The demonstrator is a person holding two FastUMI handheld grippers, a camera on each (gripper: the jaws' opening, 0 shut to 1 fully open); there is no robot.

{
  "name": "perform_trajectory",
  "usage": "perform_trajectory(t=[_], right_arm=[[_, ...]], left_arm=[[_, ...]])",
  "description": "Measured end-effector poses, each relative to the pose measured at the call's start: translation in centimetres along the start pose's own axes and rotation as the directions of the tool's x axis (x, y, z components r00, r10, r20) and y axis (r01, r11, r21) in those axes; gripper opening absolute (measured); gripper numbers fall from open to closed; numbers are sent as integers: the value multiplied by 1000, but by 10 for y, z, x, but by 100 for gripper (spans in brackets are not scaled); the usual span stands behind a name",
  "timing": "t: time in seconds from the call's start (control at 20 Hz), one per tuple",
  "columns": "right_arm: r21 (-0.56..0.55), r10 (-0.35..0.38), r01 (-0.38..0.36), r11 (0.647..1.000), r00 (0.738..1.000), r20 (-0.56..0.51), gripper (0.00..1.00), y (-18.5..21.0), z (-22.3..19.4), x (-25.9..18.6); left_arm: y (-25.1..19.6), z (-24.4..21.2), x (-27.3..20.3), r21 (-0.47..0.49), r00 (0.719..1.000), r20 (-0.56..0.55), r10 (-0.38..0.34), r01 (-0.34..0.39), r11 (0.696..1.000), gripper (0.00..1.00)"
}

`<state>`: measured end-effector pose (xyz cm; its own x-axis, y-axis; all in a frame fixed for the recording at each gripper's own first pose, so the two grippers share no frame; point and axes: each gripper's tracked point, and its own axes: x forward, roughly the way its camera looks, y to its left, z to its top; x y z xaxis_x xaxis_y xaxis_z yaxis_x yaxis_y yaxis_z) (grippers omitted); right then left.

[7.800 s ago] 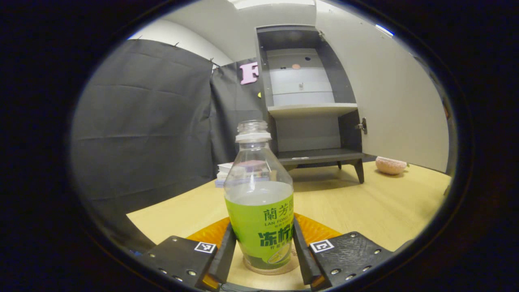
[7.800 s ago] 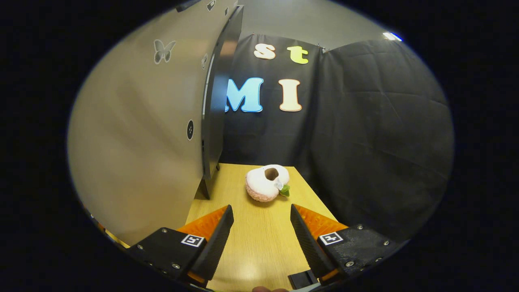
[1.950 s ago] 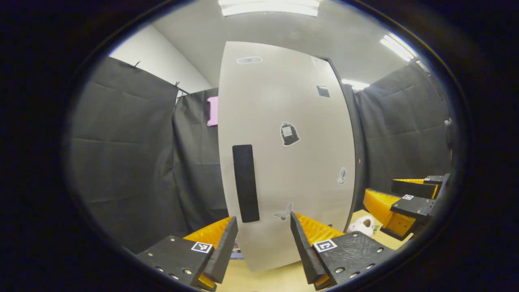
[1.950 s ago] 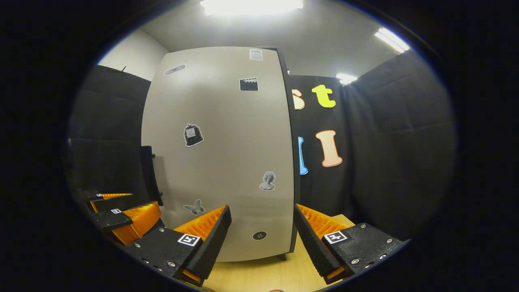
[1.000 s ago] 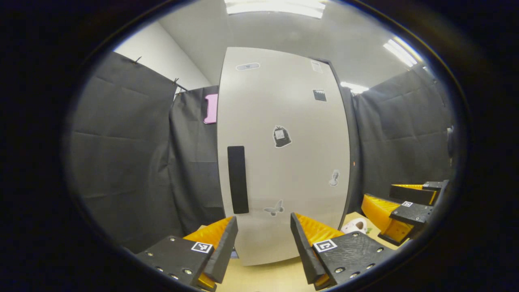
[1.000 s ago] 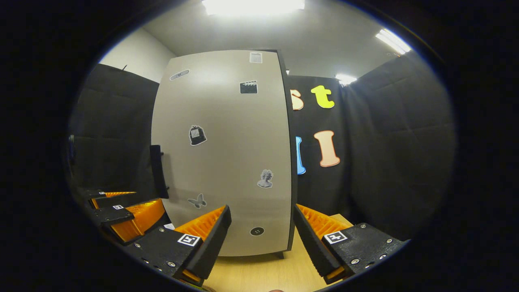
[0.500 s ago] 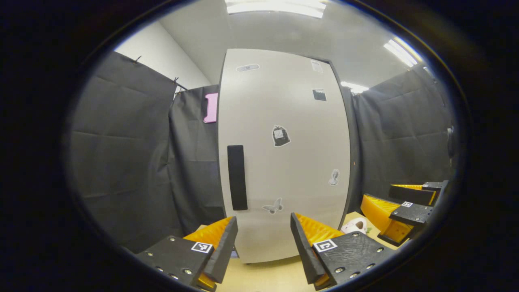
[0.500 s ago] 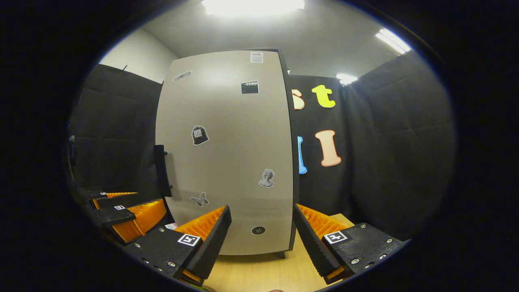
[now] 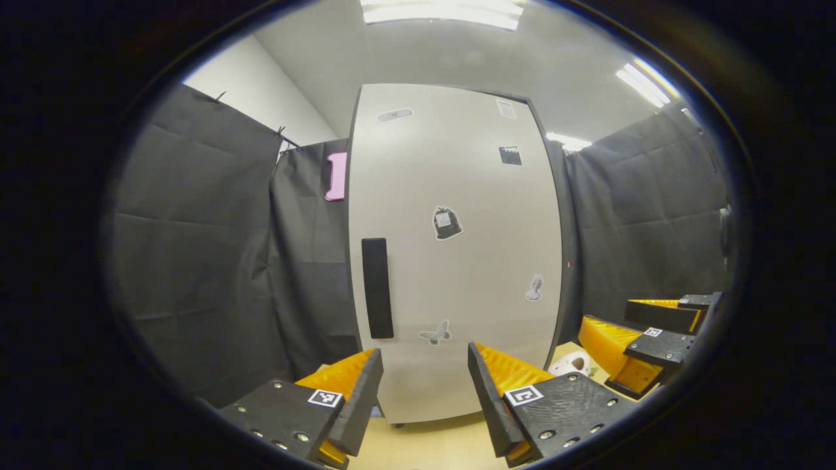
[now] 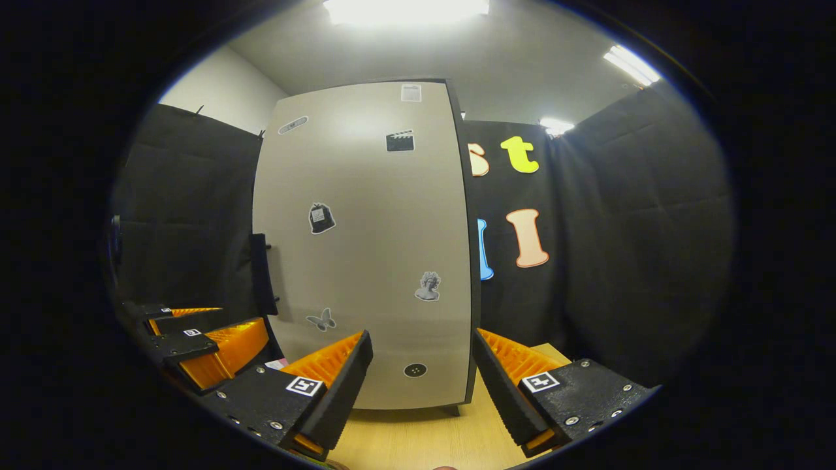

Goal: Open the cabinet door with the right hand, grasp the bottle in the cabinet with the left hand and place it on the coaster, then close the cabinet door with the right hand.

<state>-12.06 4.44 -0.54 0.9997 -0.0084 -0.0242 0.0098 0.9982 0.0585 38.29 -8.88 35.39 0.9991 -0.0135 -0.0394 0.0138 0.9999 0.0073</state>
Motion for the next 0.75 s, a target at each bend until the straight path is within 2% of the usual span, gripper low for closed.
perform_trajectory(t=[0.15, 0.2, 0.25, 0.4, 0.45, 0.5, 0.75], right_arm=[[-2, -2, 2, 1000, 1000, -9, 95, 1, -3, 0], [-2, -1, 1, 1000, 1000, -10, 95, 1, -2, 0], [1, 0, 0, 1000, 1000, -9, 95, 2, -2, 0], [3, 2, -2, 1000, 1000, 0, 95, 3, 1, -1], [0, 1, -1, 1000, 1000, -2, 95, 2, 1, -2], [-3, 4, -4, 1000, 1000, -8, 95, 4, -1, -1], [-7, 5, -5, 1000, 1000, 1, 95, 4, 4, -3]], left_arm=[[-1, 0, -1, -3, 1000, 2, -1, 1, 1000, 75], [0, 0, -1, -3, 1000, 3, -1, 1, 1000, 81], [0, 0, 0, -4, 1000, 4, -1, 1, 1000, 75], [-1, 0, 1, -4, 1000, 7, 0, 0, 1000, 75], [-1, 0, 0, -4, 1000, 8, -1, 1, 1000, 81], [-1, 1, 0, -3, 1000, 9, -3, 3, 1000, 75], [-2, 1, 2, -5, 1000, 15, -7, 7, 1000, 75]])
